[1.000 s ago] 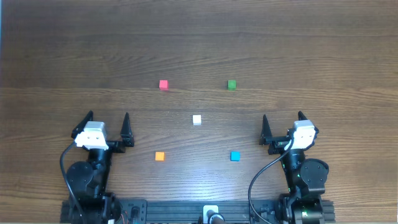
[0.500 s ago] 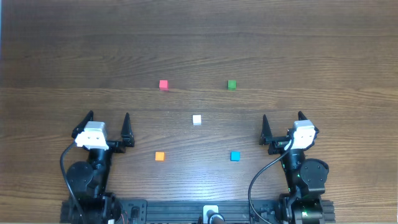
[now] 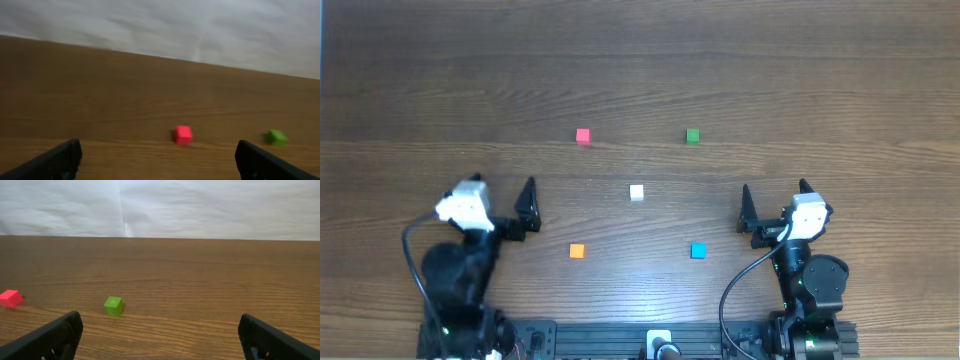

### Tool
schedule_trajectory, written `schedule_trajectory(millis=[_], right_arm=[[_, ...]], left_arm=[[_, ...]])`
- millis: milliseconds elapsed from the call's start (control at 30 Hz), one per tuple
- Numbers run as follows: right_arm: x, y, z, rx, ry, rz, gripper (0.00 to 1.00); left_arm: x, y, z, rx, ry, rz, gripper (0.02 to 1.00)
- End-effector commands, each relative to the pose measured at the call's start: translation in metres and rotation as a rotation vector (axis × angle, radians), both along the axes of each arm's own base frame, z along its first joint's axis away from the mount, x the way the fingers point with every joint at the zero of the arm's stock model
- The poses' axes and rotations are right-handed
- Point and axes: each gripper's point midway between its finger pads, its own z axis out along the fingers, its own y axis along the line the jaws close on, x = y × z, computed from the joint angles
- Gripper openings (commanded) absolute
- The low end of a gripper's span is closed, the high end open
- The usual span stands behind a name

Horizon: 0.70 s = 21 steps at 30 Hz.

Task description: Stack Cubes

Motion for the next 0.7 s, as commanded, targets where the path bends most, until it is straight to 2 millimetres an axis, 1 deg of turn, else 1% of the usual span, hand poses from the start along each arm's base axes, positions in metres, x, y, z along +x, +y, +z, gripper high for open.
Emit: schedule_trajectory(millis=[33, 67, 167, 233, 333, 400, 533, 600, 700], right_arm=[[0.000, 0.001, -0.004, -0.001, 0.010, 0.004, 0.991], [0.000, 0.001, -0.004, -0.001, 0.010, 0.004, 0.993], [0.000, 0.001, -0.004, -0.001, 0.010, 0.004, 0.993], [0.000, 0.001, -0.004, -0.001, 0.010, 0.004, 0.993], [0.000, 0.001, -0.004, -0.001, 0.010, 0.004, 0.993], [0.000, 0.001, -0.004, -0.001, 0.010, 0.004, 0.993], [0.000, 0.001, -0.004, -0.001, 0.010, 0.004, 0.993], [0.000, 0.001, -0.004, -0.001, 0.010, 0.004, 0.991], [0.000, 0.001, -0.004, -0.001, 0.010, 0.004, 0.993]], left_arm=[[0.025, -0.025, 0.052, -0.051, 0.030, -0.106, 0.998], [0.034, -0.032, 0.060, -0.052, 0.057, -0.129, 0.998], [0.062, -0.049, 0.075, -0.069, 0.180, -0.158, 0.998], [0.083, -0.056, 0.076, -0.060, 0.298, -0.131, 0.998], [0.108, -0.068, 0.068, 0.004, 0.456, -0.097, 0.996], [0.122, -0.076, 0.059, 0.036, 0.560, -0.067, 0.987], [0.144, -0.093, 0.029, 0.081, 0.717, -0.066, 0.972], [0.150, -0.097, 0.008, 0.084, 0.773, -0.064, 0.969], [0.153, -0.098, -0.024, 0.084, 0.853, -0.044, 0.974]])
